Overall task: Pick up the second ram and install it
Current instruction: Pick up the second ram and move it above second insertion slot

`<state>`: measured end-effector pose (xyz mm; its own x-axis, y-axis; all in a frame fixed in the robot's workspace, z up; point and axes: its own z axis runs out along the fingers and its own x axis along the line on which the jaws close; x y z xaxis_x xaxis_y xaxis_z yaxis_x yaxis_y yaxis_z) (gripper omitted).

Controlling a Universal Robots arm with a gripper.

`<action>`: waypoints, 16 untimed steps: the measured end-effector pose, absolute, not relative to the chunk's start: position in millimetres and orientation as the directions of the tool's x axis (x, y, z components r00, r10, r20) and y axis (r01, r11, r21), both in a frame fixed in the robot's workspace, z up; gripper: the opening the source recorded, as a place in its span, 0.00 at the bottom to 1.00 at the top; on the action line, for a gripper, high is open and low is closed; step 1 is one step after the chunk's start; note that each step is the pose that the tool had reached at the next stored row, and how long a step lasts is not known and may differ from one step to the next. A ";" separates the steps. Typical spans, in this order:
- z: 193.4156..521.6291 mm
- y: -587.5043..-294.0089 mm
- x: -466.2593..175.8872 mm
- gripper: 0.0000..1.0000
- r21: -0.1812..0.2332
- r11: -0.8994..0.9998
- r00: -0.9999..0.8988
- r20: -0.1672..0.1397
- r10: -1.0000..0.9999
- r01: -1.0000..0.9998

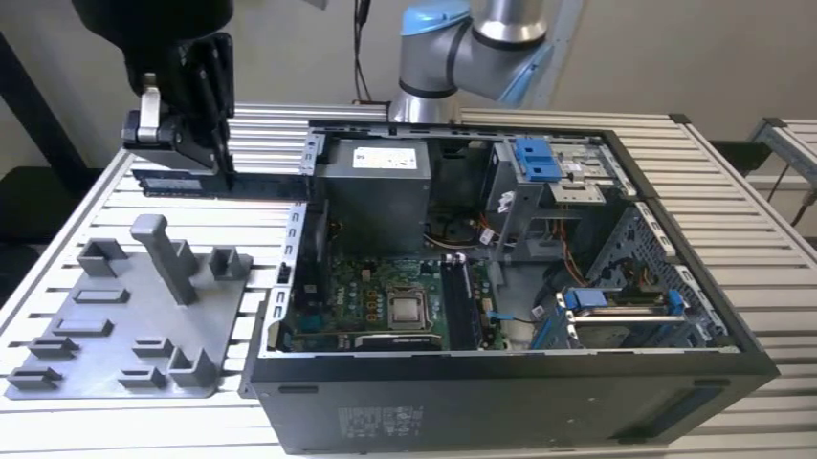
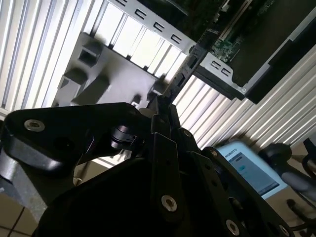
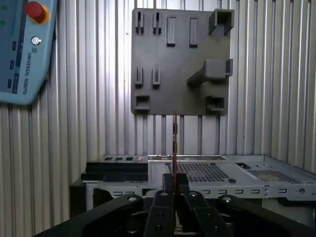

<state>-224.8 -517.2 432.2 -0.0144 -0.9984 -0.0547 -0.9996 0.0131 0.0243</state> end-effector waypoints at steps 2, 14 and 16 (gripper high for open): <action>432.1 -517.2 -216.5 0.14 0.025 0.013 -0.015 -0.055 -0.998 -1.000; 431.9 -517.2 -165.1 0.14 0.034 0.013 -0.015 -0.055 -0.998 -0.999; 431.8 -517.2 -157.0 0.14 0.035 0.013 -0.015 -0.055 -0.998 -0.999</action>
<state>-157.0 -517.2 431.8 -0.0151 -0.9984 -0.0547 -0.9993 0.0132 0.0351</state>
